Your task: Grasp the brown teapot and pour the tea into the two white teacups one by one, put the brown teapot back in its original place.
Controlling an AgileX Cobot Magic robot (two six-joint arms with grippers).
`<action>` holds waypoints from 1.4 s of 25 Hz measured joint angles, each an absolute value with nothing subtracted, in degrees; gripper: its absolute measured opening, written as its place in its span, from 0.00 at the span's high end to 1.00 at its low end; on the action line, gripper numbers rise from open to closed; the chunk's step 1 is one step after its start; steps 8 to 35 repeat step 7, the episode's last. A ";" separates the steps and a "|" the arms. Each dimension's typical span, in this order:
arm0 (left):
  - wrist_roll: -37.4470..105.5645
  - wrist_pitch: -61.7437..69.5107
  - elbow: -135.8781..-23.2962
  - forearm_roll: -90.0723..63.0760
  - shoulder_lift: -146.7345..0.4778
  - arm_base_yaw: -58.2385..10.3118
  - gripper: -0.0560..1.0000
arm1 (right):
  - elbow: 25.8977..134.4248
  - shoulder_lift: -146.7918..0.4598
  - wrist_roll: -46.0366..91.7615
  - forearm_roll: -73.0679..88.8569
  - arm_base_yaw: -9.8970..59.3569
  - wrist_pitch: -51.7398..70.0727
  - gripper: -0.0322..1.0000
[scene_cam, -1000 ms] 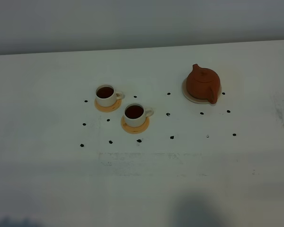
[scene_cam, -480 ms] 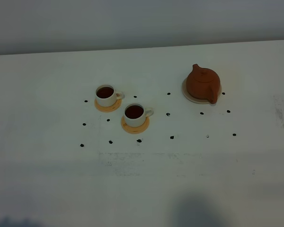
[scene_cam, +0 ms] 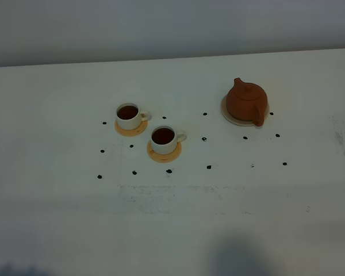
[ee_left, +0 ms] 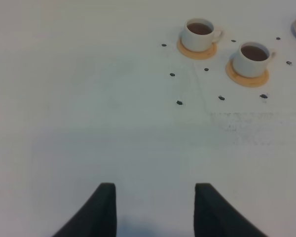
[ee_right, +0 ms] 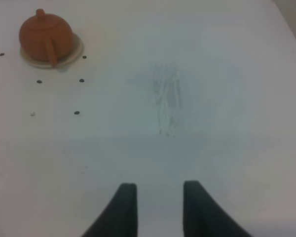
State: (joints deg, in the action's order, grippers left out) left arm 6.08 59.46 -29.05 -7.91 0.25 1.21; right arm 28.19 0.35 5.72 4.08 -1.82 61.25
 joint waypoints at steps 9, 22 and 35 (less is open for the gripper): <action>6.08 59.46 -29.05 -7.91 0.25 1.21 0.54 | 28.19 0.35 5.78 4.08 -1.82 61.25 0.76; 6.08 59.46 -29.05 -7.91 0.25 1.21 0.54 | 28.19 0.35 5.78 4.08 -1.82 61.25 0.76; 6.08 59.46 -29.05 -7.91 0.25 1.21 0.54 | 28.19 0.35 5.78 4.08 -1.82 61.25 0.76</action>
